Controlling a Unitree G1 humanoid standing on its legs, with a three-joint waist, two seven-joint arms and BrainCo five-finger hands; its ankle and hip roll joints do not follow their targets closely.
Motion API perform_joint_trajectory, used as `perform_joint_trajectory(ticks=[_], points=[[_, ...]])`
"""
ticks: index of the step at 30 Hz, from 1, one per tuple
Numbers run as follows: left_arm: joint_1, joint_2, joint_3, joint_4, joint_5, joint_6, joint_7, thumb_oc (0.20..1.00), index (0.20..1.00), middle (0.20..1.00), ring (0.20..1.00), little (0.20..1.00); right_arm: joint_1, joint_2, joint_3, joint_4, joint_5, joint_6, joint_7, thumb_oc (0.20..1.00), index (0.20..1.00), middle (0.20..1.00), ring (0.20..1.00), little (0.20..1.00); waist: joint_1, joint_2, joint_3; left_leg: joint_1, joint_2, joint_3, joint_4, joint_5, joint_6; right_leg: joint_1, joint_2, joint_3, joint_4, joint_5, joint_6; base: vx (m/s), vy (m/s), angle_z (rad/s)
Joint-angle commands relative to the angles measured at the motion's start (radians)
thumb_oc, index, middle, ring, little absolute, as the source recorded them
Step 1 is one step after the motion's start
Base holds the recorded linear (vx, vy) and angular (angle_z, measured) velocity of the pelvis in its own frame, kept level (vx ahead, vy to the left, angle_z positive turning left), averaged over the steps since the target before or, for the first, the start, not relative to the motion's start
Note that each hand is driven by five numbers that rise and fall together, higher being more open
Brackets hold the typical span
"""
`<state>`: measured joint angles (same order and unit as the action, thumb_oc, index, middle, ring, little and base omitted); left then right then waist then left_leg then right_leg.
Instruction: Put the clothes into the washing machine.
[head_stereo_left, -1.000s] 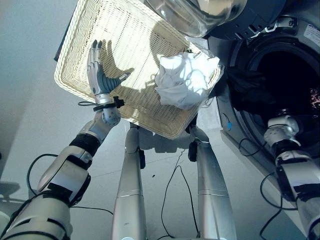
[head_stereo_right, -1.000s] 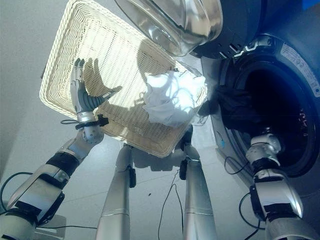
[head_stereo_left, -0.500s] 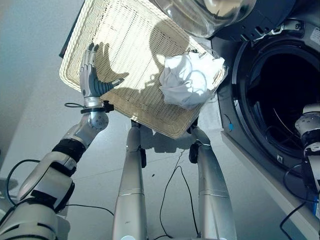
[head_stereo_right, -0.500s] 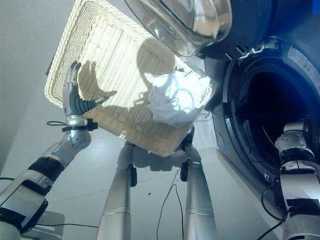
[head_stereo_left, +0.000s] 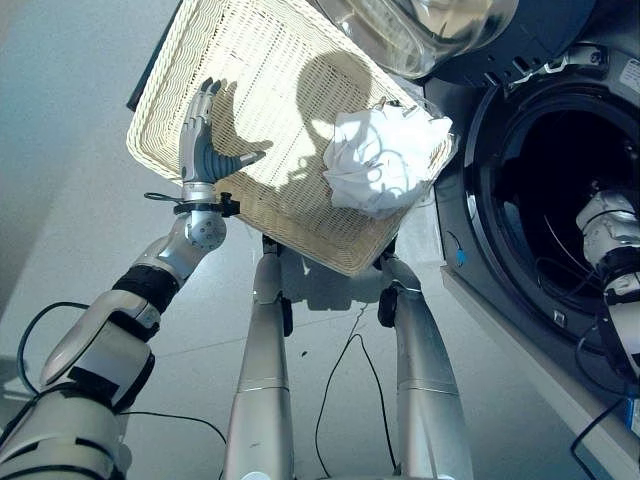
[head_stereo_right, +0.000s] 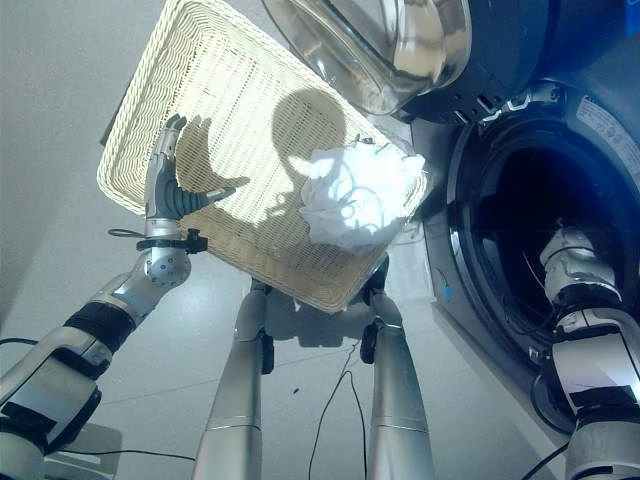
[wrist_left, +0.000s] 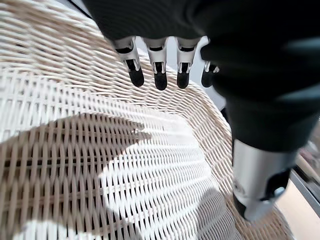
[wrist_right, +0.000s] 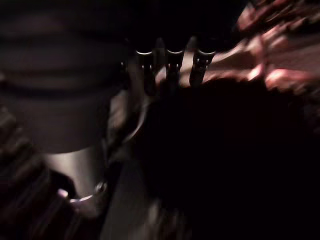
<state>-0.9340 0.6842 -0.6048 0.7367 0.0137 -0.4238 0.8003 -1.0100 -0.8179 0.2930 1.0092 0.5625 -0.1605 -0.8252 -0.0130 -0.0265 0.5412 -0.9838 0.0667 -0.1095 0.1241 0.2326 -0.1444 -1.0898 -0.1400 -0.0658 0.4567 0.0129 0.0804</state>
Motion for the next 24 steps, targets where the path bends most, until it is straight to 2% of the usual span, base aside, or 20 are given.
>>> perform_joint_trajectory(ticks=[1, 5, 10, 11, 21, 24], points=[[-0.027, -0.054, 0.072, -0.007, -0.034, -0.023, 0.035, 1.000, 1.000, 1.000, 1.000, 1.000, 0.051, -0.007, 0.042, -0.091, -0.154, 0.031, -0.076, 1.000, 1.000, 1.000, 1.000, 1.000, -0.015, -0.004, -0.021, -0.012, -0.089, 0.062, 0.117, -0.132, 0.054, 0.061, 0.063, -0.052, -0.242, 0.196, 0.071, -0.03, 0.069, 0.03], [0.001, -0.088, 0.116, -0.016, -0.007, -0.030, 0.066, 1.000, 1.000, 1.000, 1.000, 1.000, 0.158, 0.061, 0.035, -0.215, -0.299, 0.033, -0.110, 1.000, 1.000, 1.000, 1.000, 1.000, -0.029, 0.000, -0.021, -0.021, -0.085, 0.081, 0.114, -0.130, 0.052, 0.046, 0.066, -0.041, -0.235, 0.188, 0.069, -0.02, 0.050, 0.03], [0.013, -0.101, 0.138, -0.016, -0.004, -0.034, 0.079, 1.000, 1.000, 1.000, 1.000, 1.000, 0.209, 0.085, 0.058, -0.283, -0.420, 0.044, -0.111, 1.000, 1.000, 1.000, 1.000, 1.000, -0.040, 0.001, -0.021, -0.024, -0.082, 0.090, 0.116, -0.128, 0.048, 0.039, 0.068, -0.033, -0.230, 0.185, 0.069, 0.00, 0.000, 0.00], [0.022, -0.106, 0.150, -0.021, 0.001, -0.036, 0.084, 1.000, 1.000, 1.000, 1.000, 1.000, 0.229, 0.088, 0.081, -0.319, -0.487, 0.048, -0.115, 1.000, 1.000, 1.000, 1.000, 1.000, -0.043, 0.001, -0.021, -0.024, -0.078, 0.095, 0.113, -0.126, 0.048, 0.038, 0.068, -0.031, -0.230, 0.185, 0.068, 0.00, 0.000, 0.00], [0.078, -0.133, 0.206, -0.052, 0.030, -0.034, 0.113, 1.000, 1.000, 1.000, 1.000, 1.000, 0.367, 0.138, 0.064, -0.507, -0.625, 0.022, -0.064, 1.000, 1.000, 1.000, 1.000, 1.000, -0.065, -0.008, -0.021, -0.018, -0.068, 0.113, 0.109, -0.118, 0.043, 0.038, 0.077, -0.014, -0.225, 0.176, 0.066, -0.01, 0.028, -0.04], [0.101, -0.148, 0.223, -0.067, 0.051, -0.028, 0.124, 1.000, 1.000, 1.000, 1.000, 1.000, 0.418, 0.161, 0.055, -0.572, -0.646, -0.008, -0.056, 1.000, 1.000, 1.000, 1.000, 1.000, -0.071, -0.009, -0.021, -0.016, -0.067, 0.115, 0.105, -0.114, 0.044, 0.038, 0.080, -0.007, -0.223, 0.174, 0.064, 0.00, 0.021, -0.01]])
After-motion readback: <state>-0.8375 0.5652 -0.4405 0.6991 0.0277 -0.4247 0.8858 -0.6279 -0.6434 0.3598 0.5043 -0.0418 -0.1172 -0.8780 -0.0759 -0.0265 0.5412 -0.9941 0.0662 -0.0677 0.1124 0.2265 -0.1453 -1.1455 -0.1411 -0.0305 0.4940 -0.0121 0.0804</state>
